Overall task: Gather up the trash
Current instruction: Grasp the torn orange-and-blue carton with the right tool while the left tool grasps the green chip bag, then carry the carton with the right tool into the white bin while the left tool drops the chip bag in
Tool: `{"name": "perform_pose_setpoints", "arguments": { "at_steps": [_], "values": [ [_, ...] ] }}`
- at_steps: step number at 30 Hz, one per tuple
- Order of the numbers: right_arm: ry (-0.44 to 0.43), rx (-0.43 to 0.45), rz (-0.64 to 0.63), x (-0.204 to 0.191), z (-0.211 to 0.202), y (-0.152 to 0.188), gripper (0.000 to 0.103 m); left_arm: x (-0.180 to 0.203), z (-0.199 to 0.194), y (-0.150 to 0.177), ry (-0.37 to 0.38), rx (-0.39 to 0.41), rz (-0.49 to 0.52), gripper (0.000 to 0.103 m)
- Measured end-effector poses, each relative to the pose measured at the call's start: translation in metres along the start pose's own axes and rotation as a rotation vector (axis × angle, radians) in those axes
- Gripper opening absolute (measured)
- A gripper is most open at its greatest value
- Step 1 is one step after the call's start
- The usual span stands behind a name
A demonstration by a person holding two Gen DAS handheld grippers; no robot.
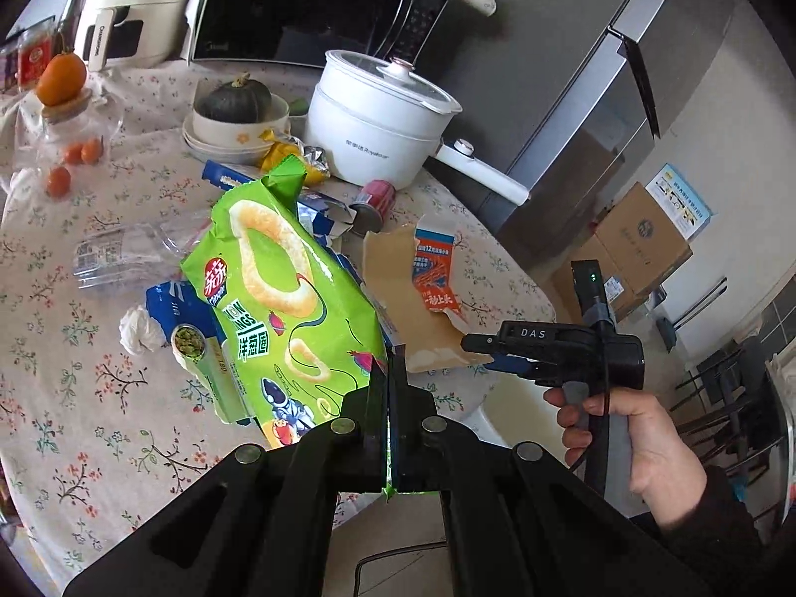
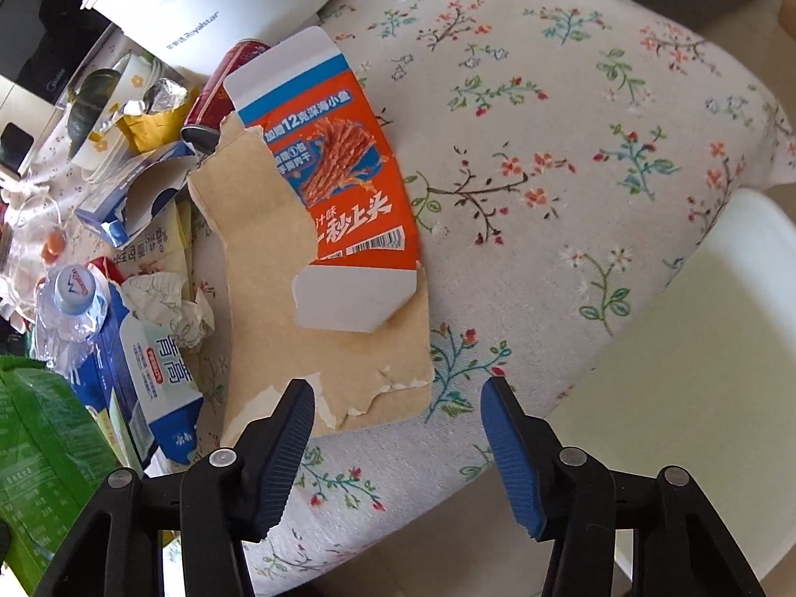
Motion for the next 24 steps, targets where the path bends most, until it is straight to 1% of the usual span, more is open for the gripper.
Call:
{"name": "perform_pose_setpoints", "arguments": {
  "at_steps": [4, 6, 7, 8, 9, 11, 13, 17, 21, 24],
  "values": [
    [-0.076, -0.001, 0.087, 0.001, 0.014, -0.003, 0.046, -0.003, -0.006, -0.002, 0.002, 0.013, -0.005, 0.000],
    [-0.109, 0.018, 0.145, 0.002, 0.018, -0.004, 0.042, -0.003, -0.008, -0.004, 0.001, 0.021, -0.009, 0.000],
    [-0.128, 0.024, 0.171, 0.002, 0.019, -0.004, 0.033, -0.003, -0.009, -0.005, 0.002, 0.024, -0.012, 0.000],
    [-0.147, 0.028, 0.190, 0.000, 0.019, -0.004, 0.021, -0.003, -0.010, -0.006, 0.004, 0.027, -0.015, 0.000],
    [-0.162, 0.035, 0.205, -0.001, 0.019, -0.005, 0.020, -0.003, -0.011, -0.006, 0.005, 0.030, -0.016, 0.000],
    [-0.181, 0.063, 0.222, -0.003, 0.015, -0.007, 0.014, -0.003, -0.012, -0.009, 0.004, 0.036, -0.017, 0.000],
    [-0.187, 0.100, 0.216, -0.007, 0.006, -0.013, 0.010, 0.000, -0.013, -0.011, 0.013, 0.039, -0.017, 0.000],
    [-0.174, 0.191, 0.152, -0.016, -0.027, -0.024, 0.003, 0.011, -0.018, -0.016, 0.041, 0.058, -0.010, 0.000],
    [-0.138, 0.279, 0.068, -0.020, -0.063, -0.028, 0.001, 0.028, -0.021, -0.019, 0.075, 0.073, 0.007, 0.000],
    [-0.117, 0.324, 0.034, -0.013, -0.086, -0.026, 0.001, 0.045, -0.022, -0.018, 0.115, 0.075, 0.028, 0.000]
  ]
}}
Point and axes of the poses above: each gripper's, at about its wrist camera, not at the fingertips, and z roughly the way its jaws point, x to its right, y to its underside, the point moved 7 cm from there along z, roughly the way its jaws point, and after that the axes turned 12 degrees about -z, right-handed, at the moved point
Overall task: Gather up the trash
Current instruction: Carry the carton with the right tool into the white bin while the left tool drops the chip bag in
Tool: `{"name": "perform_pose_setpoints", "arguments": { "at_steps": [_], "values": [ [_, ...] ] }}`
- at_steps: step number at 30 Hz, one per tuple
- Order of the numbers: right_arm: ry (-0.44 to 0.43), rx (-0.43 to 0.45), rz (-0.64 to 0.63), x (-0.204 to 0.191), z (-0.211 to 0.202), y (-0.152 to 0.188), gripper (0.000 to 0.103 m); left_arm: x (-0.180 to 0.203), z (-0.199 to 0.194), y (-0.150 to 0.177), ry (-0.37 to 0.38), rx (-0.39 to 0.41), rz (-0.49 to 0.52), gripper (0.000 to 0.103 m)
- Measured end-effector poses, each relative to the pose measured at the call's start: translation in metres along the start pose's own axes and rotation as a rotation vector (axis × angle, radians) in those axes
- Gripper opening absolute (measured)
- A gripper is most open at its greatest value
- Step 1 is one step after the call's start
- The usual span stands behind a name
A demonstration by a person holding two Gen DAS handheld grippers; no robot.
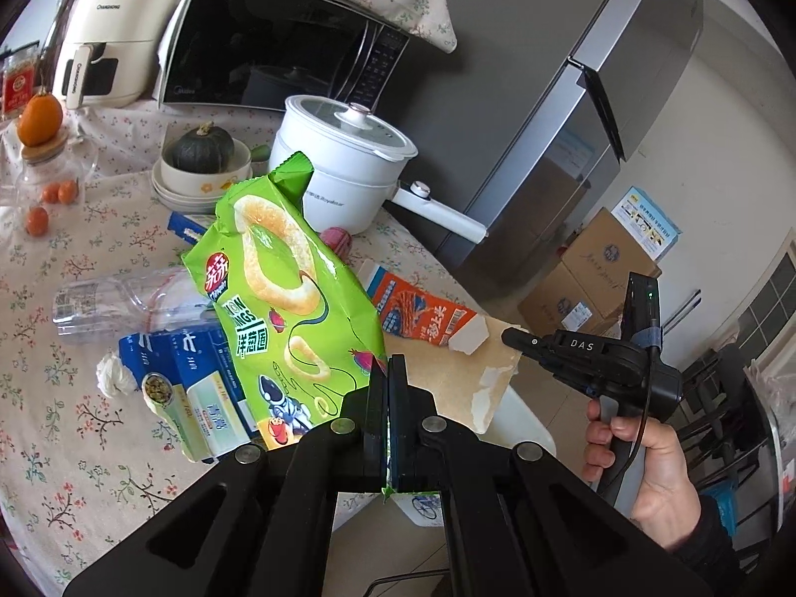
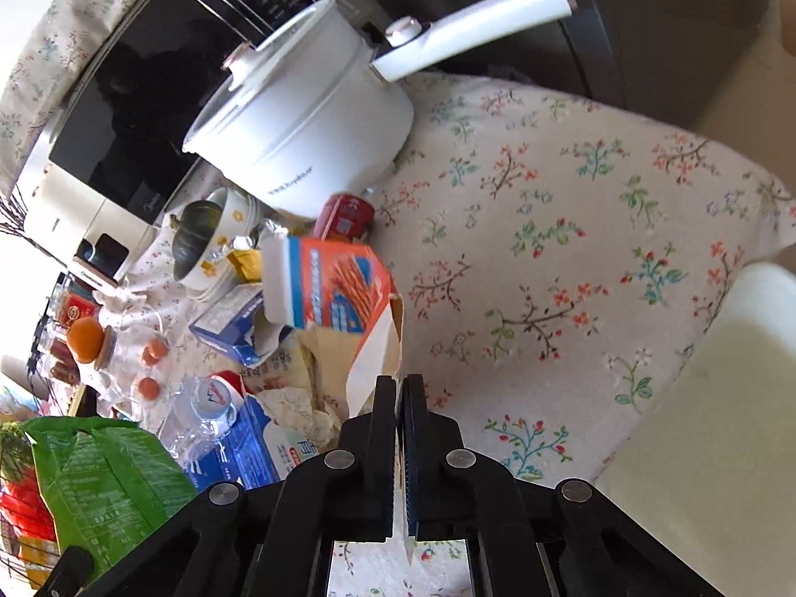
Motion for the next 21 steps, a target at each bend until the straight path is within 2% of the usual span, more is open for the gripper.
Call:
{"name": "perform_pose_setpoints", "arguments": {
  "at_steps": [4, 14, 21],
  "values": [
    [0.020, 0.039, -0.029, 0.010, -0.024, -0.005, 0.001, 0.023, 0.008, 0.005, 0.044, -0.008, 0.036, 0.000],
    [0.110, 0.147, -0.131, 0.043, -0.103, -0.005, 0.001, 0.082, 0.051, 0.035, 0.146, -0.100, 0.113, 0.000],
    [0.191, 0.150, -0.114, 0.093, -0.145, 0.017, 0.001, 0.126, 0.087, 0.069, 0.208, -0.193, 0.184, 0.000]
  ]
}}
Point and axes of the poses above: each gripper's, at about its wrist camera, not at the fingertips, and z roughly the way its jaws point, x to its right, y to its underside, the point moved 7 cm from there along z, roughly the way its jaws point, and after that the axes turned 12 degrees about -z, right-handed, at the moved point
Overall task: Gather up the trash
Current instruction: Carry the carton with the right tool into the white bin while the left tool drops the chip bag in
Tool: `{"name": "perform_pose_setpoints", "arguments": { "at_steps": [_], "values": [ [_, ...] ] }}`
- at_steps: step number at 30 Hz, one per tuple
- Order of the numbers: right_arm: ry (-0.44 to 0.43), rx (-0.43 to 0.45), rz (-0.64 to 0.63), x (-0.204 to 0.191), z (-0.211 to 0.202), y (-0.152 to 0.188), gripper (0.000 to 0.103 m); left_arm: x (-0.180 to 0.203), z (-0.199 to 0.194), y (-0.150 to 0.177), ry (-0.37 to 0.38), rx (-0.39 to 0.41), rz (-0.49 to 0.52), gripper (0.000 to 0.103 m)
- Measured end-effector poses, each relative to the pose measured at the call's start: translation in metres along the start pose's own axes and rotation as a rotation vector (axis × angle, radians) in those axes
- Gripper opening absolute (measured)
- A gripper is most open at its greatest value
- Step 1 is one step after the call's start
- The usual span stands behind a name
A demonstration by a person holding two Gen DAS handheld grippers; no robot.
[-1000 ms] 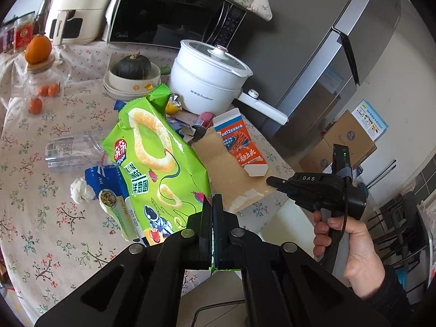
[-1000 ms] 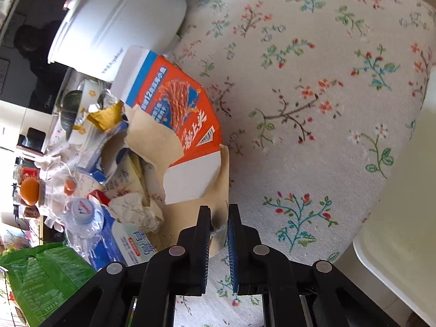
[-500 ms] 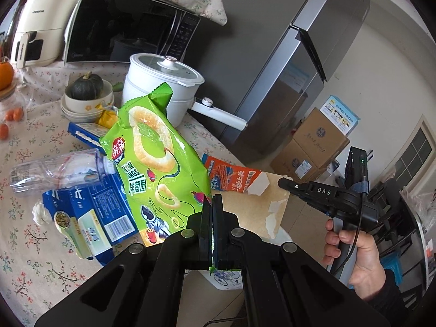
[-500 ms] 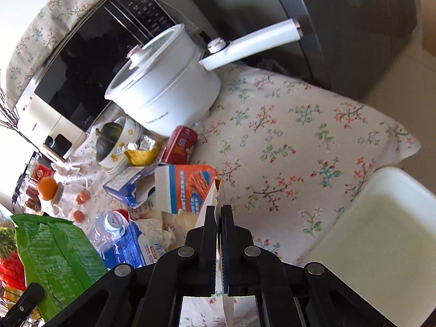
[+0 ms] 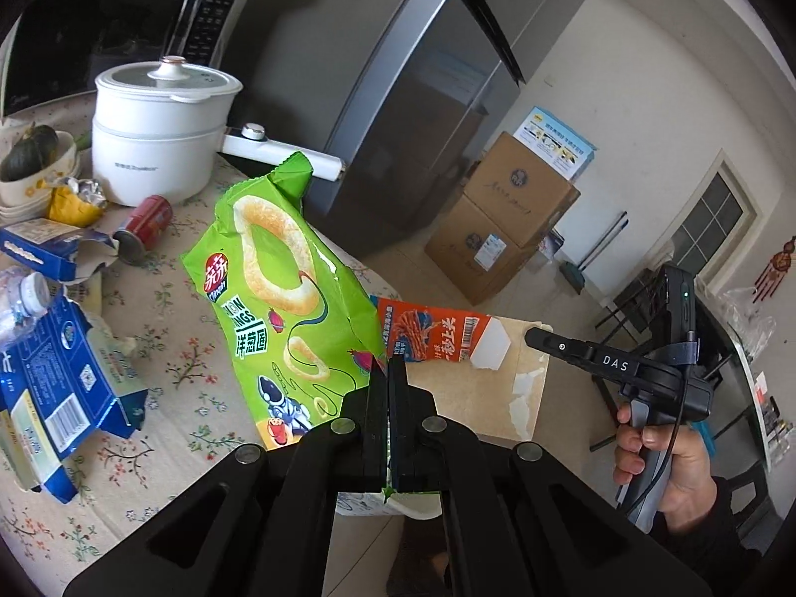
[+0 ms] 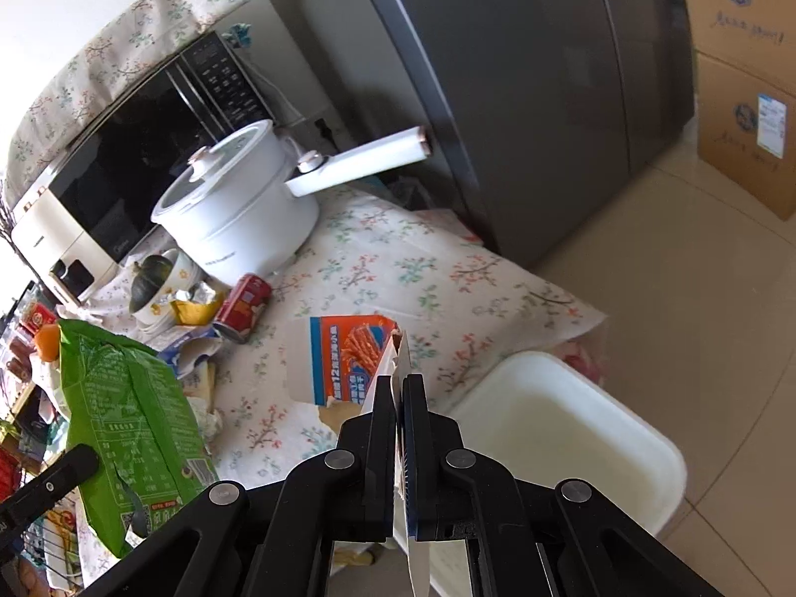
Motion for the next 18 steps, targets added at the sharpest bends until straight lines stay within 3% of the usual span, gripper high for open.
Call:
{"name": "perform_pose_setpoints", "arguments": {
  "at_steps": [7, 12, 15, 18],
  "values": [
    [0.106, -0.073, 0.039, 0.063, -0.010, 0.040, 0.001, 0.024, 0.045, 0.021, 0.059, -0.073, 0.050, 0.000],
    [0.133, -0.149, 0.070, 0.093, 0.006, 0.061, 0.002, 0.033, 0.081, 0.037, 0.071, -0.127, 0.073, 0.000],
    [0.112, -0.208, 0.100, 0.103, 0.024, 0.074, 0.006, 0.034, 0.104, 0.045, 0.053, -0.159, 0.083, 0.000],
    [0.103, -0.244, 0.159, 0.110, 0.031, 0.080, 0.017, 0.035, 0.121, 0.053, 0.052, -0.184, 0.099, 0.000]
  ]
}}
Point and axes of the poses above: each gripper's, at about its wrist camera, not at the fingertips, and z roughly the way its jaws point, x to its right, y to its underside, the point moved 7 cm from there along z, roughly the way its jaws point, and after that the axes turned 12 degrees about -z, right-handed, at the moved point
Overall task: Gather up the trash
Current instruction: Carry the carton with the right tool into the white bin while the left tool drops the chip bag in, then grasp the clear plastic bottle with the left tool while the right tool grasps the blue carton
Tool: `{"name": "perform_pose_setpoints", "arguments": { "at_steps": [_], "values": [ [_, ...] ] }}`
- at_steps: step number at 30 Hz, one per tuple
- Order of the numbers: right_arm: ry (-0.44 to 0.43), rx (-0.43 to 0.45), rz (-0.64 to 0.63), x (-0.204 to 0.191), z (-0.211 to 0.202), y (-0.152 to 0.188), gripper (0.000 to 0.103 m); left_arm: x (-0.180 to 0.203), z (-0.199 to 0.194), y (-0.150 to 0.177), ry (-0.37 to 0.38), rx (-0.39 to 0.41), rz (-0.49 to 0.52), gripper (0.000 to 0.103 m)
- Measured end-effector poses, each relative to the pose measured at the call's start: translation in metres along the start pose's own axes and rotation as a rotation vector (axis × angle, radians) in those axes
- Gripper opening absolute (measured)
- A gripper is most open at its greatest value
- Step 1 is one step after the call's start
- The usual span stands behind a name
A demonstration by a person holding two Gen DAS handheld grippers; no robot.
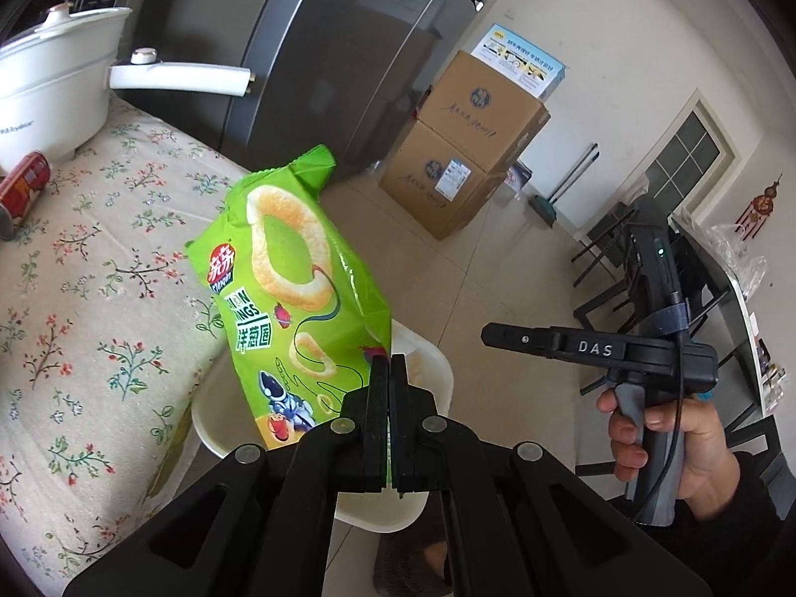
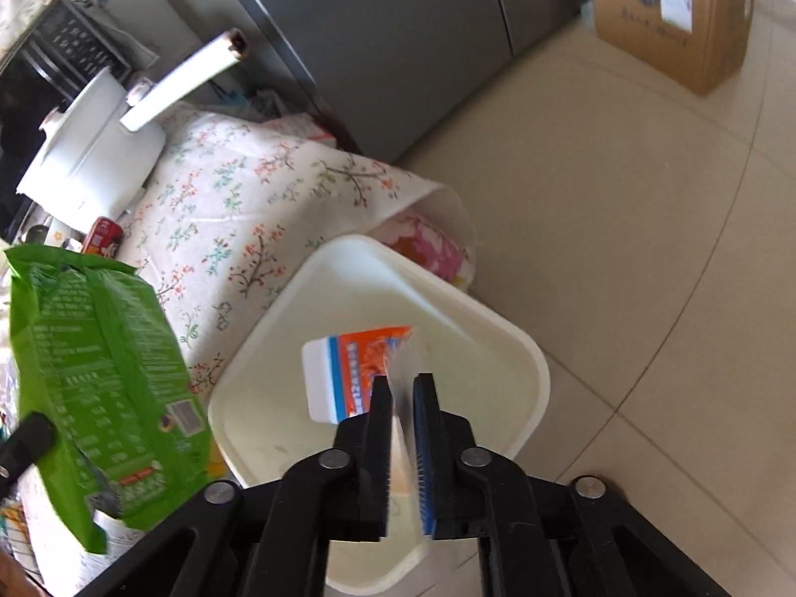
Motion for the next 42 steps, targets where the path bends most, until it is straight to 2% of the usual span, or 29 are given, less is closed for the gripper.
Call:
{"name": "perform_pose_setpoints", "arguments": {
  "at_steps": [2, 4, 8, 15, 20, 23, 24, 25, 27, 29, 35, 42],
  "values": [
    [0.004, 0.005, 0.007, 0.003, -0.002, 0.001, 0.038, 0.003, 0.010, 0.004, -0.012, -0.013, 0.027, 0.000],
    [0.019, 0.015, 0.007, 0.006, -0.006, 0.000, 0.042, 0.005, 0.020, 0.007, -0.010, -0.032, 0.036, 0.000],
    [0.035, 0.023, 0.008, 0.012, -0.011, 0.000, 0.047, 0.011, 0.031, 0.015, -0.012, -0.062, 0.054, 0.000],
    [0.054, 0.027, 0.047, 0.030, -0.017, 0.003, 0.047, 0.025, 0.036, 0.025, -0.008, -0.085, 0.104, 0.000],
    [0.062, 0.028, 0.062, 0.040, -0.021, 0.006, 0.048, 0.010, 0.045, 0.025, -0.064, -0.094, 0.100, 0.000],
    [0.064, 0.022, 0.061, 0.040, -0.021, 0.007, 0.049, -0.001, 0.048, 0.023, -0.136, -0.095, 0.092, 0.012],
    [0.063, 0.021, 0.057, 0.039, -0.021, 0.007, 0.050, -0.006, 0.048, 0.022, -0.159, -0.095, 0.085, 0.030],
    [0.064, 0.022, 0.052, 0.038, -0.021, 0.007, 0.052, -0.010, 0.046, 0.021, -0.180, -0.086, 0.075, 0.054],
    [0.074, 0.026, 0.037, 0.035, -0.022, 0.006, 0.056, -0.018, 0.040, 0.017, -0.213, -0.050, 0.058, 0.071],
    [0.086, 0.032, 0.018, 0.031, -0.024, 0.004, 0.061, -0.023, 0.034, 0.013, -0.238, -0.042, 0.049, 0.071],
    [0.085, 0.041, -0.021, 0.017, -0.024, -0.003, 0.064, -0.044, 0.010, 0.009, -0.326, -0.020, 0.039, 0.077],
    [0.063, 0.045, -0.074, -0.018, -0.019, -0.014, 0.067, -0.089, -0.043, 0.005, -0.447, 0.034, -0.012, 0.082]
  ]
}}
Point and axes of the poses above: each gripper's, at about its wrist camera, not at the fingertips, and z roughly the way its jaws point, x to its right, y to its underside, the point moved 7 cm from there along z, roughly the way its jaws point, and after that the axes turned 12 degrees about -z, right-handed, at the moved point
